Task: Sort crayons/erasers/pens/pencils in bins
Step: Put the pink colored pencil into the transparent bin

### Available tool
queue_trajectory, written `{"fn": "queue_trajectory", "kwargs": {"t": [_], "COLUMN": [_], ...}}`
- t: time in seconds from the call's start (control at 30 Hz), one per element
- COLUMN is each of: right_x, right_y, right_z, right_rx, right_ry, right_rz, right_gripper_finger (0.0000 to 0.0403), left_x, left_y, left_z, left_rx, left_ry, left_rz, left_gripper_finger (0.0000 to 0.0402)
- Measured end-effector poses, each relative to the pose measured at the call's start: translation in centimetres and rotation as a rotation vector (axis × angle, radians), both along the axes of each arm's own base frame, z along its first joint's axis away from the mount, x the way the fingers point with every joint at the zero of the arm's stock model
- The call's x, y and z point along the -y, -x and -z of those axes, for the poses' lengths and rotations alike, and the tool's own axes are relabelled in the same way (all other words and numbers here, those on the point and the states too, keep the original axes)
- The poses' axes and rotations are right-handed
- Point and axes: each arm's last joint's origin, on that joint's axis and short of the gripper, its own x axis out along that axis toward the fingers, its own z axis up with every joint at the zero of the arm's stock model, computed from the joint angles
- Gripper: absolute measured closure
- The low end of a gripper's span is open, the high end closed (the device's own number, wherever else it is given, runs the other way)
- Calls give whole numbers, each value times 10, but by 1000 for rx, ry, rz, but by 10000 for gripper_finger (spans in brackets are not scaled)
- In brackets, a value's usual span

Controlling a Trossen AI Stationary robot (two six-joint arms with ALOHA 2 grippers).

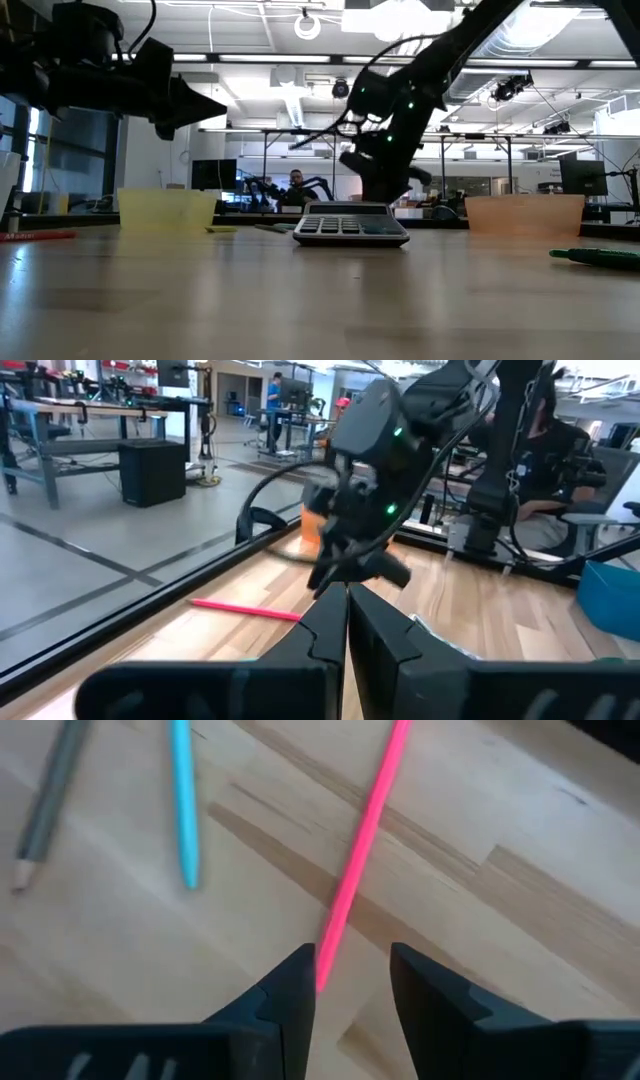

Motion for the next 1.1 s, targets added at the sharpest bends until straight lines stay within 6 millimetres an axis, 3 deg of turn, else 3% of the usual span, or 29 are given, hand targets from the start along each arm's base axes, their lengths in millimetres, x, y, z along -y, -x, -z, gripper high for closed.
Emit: {"fn": "queue_trajectory", "kwargs": {"t": [0.23,0.77,1.1], "right_x": [7,7,8], "right_y": [-8,-11,-10], "right_z": [17,33,33], "right_rx": [-36,-70,-88], "right_ry": [-19,-15,2], "right_rz": [13,25,1], "right_gripper_finger": [279,283,378], "left_x": [0,0,0], "left_y": [0,0,0], "left_z": [0,0,1], "left_rx": [-4,-3,10], "left_ry": [-6,1,49], "left_rz": [0,-3,-3], "left_gripper_finger": [399,398,398]}}
